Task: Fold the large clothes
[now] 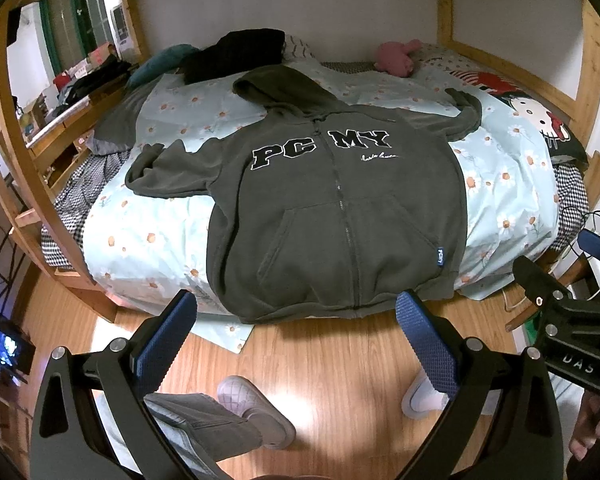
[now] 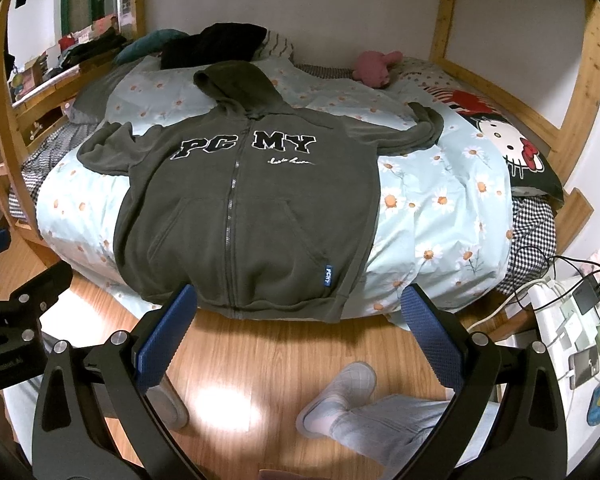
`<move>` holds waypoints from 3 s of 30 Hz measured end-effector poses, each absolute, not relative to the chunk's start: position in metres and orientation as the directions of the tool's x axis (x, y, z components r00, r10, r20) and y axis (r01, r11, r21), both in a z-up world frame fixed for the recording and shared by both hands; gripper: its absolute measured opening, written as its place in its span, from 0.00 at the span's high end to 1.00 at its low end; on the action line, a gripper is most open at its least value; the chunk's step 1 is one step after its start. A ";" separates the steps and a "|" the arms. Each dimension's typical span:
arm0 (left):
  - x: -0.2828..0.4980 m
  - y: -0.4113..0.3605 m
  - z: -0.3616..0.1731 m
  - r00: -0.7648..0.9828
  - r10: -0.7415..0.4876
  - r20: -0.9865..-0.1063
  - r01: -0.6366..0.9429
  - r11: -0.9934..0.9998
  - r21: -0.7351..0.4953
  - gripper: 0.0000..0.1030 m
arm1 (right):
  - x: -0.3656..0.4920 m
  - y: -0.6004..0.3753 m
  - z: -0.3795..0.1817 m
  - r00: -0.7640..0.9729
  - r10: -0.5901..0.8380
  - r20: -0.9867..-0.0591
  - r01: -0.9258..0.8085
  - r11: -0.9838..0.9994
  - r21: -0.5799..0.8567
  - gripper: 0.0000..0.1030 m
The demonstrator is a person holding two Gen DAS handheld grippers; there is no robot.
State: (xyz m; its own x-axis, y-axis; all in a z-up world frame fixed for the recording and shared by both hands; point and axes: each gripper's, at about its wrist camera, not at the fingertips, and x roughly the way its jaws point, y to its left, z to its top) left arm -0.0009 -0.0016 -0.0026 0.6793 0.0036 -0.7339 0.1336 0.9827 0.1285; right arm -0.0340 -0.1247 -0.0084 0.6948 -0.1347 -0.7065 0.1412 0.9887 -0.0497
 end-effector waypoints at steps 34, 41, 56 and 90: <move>-0.002 -0.003 -0.003 0.679 0.004 -0.734 0.138 0.982 0.133 0.04 | -0.035 -0.124 -0.008 0.694 -0.134 -0.707 0.139 0.989 -0.051 0.03; -0.002 -0.004 -0.004 0.678 0.008 -0.735 0.136 0.981 0.136 0.04 | -0.035 -0.124 -0.012 0.693 -0.133 -0.709 0.139 0.989 -0.050 0.03; 0.009 0.000 -0.023 0.659 0.015 -0.752 0.135 0.981 0.139 0.04 | -0.028 -0.122 -0.024 0.682 -0.107 -0.723 0.128 0.991 -0.027 0.03; 0.242 -0.048 -0.079 0.583 -0.051 -0.811 0.148 0.988 0.044 0.04 | 0.159 -0.226 -0.061 0.741 -0.008 -0.672 0.238 0.938 0.252 0.02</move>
